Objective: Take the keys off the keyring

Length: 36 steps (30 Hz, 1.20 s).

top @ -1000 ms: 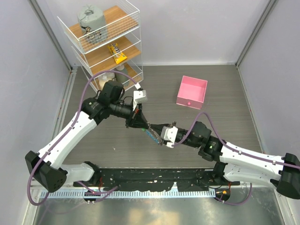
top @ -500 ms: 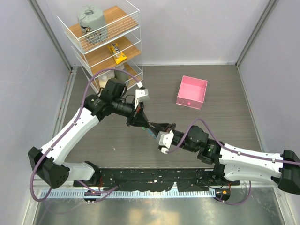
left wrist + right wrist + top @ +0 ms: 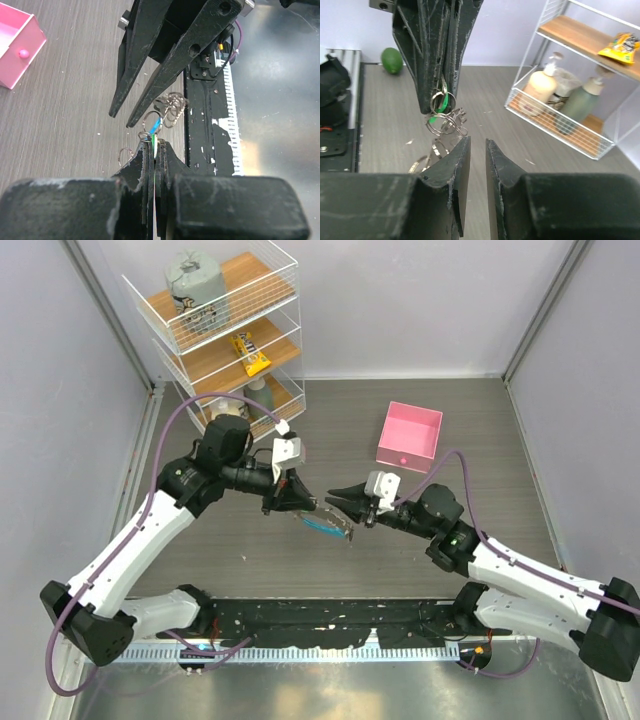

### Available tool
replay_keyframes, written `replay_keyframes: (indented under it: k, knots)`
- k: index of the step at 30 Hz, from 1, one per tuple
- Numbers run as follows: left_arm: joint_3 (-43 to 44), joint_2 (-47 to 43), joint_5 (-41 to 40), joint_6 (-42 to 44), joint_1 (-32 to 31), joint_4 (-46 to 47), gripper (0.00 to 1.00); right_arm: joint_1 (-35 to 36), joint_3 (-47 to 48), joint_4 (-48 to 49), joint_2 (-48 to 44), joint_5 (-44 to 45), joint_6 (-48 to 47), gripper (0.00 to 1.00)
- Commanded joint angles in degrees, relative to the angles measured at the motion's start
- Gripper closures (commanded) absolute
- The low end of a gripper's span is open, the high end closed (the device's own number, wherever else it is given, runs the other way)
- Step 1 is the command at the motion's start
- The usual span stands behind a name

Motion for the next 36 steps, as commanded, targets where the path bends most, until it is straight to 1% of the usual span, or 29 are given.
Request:
replay_keyframes:
  k: [1,5,8,13,23,24,25,26,27,32,36]
  knots:
    - [-0.7,-2.4,1.7,1.1,0.2,4.7,1.00,-1.1,1.5,7.9,1.8,-8.6,9.3,0.76]
    - [-0.6,-2.7,1.4,1.1,0.2,4.7,1.00,-1.3,0.9,11.4,2.6,-11.0,11.6,0.76]
    - [-0.5,-2.9,1.2,1.3,0.1,4.9,1.00,-1.3,1.0,12.1,3.0,-11.9,12.2,0.76]
    - [-0.3,-3.0,1.1,1.2,0.2,5.3,1.00,-1.3,1.8,11.0,4.4,-12.5,11.7,0.78]
    - [-0.2,-3.7,1.4,1.5,0.2,5.8,1.00,-1.3,2.0,10.8,6.1,-12.3,11.5,0.78]
    - [-0.2,-3.7,1.5,1.4,0.2,5.9,1.00,-1.3,2.1,10.9,6.5,-12.5,11.5,0.80]
    - [-0.2,-3.7,1.6,1.4,0.1,5.9,1.00,-1.3,2.2,10.9,6.5,-12.7,11.5,0.85]
    - [-0.2,-3.5,1.7,1.4,0.1,6.0,1.00,-1.4,2.3,11.1,6.9,-13.1,11.5,0.88]
    - [-0.2,-3.5,1.7,1.4,0.2,5.9,1.00,-1.3,2.4,11.3,7.0,-13.4,11.5,0.95]
    - [0.1,-3.0,0.7,0.7,0.2,5.7,1.00,-1.3,1.6,12.0,5.7,-14.4,10.0,0.95]
    - [1.6,-1.0,1.0,-0.6,0.1,4.2,1.00,-1.2,2.2,7.6,4.2,-14.0,5.9,0.95]
